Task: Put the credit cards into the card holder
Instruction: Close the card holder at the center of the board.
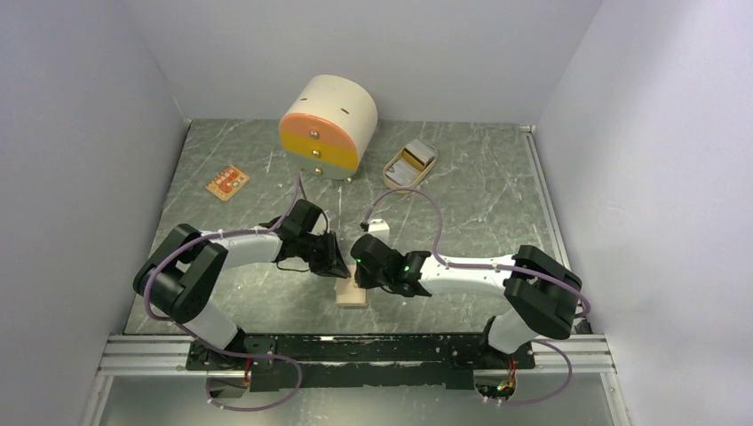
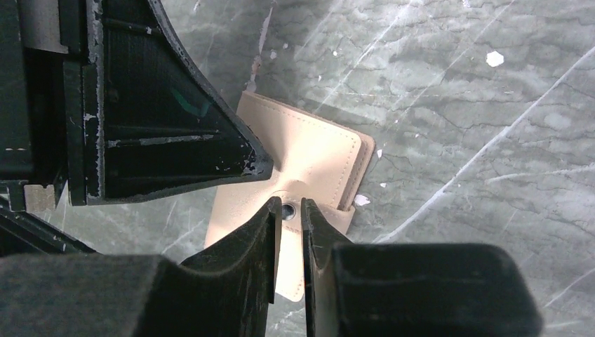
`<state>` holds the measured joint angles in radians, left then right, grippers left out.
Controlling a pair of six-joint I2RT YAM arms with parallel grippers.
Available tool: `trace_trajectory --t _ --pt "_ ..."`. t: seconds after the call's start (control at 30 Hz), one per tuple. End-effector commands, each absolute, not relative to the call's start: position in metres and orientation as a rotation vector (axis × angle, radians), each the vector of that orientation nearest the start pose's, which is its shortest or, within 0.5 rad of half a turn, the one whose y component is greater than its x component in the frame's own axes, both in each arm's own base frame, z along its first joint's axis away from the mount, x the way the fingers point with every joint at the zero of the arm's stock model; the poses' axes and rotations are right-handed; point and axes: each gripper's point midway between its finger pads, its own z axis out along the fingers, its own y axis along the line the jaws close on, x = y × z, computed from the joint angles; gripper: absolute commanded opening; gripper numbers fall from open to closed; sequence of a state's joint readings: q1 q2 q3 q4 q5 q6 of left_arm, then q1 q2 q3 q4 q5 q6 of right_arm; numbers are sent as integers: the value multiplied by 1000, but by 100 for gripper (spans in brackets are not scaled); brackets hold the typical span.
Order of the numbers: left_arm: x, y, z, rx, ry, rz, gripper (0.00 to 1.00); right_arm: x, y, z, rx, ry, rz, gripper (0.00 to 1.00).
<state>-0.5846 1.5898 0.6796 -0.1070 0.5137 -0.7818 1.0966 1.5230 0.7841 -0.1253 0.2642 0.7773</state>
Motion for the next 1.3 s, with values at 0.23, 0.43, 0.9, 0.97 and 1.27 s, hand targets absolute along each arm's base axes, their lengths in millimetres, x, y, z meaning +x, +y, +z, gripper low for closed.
trace_trajectory --t 0.23,0.43,0.9,0.97,1.27 --pt "193 -257 15 -69 2844 -1018 20 181 328 45 -291 2453 564 20" --pt "194 -258 15 -67 2844 -1021 20 177 330 42 -304 2460 572 17" --pt "194 -258 16 -70 2841 -1024 20 175 333 36 -321 2473 559 17" --pt "193 -258 16 -67 2843 -1023 20 175 333 35 -322 2473 554 17" --pt "193 -258 16 -66 2842 -1022 20 175 335 33 -343 2474 530 15"
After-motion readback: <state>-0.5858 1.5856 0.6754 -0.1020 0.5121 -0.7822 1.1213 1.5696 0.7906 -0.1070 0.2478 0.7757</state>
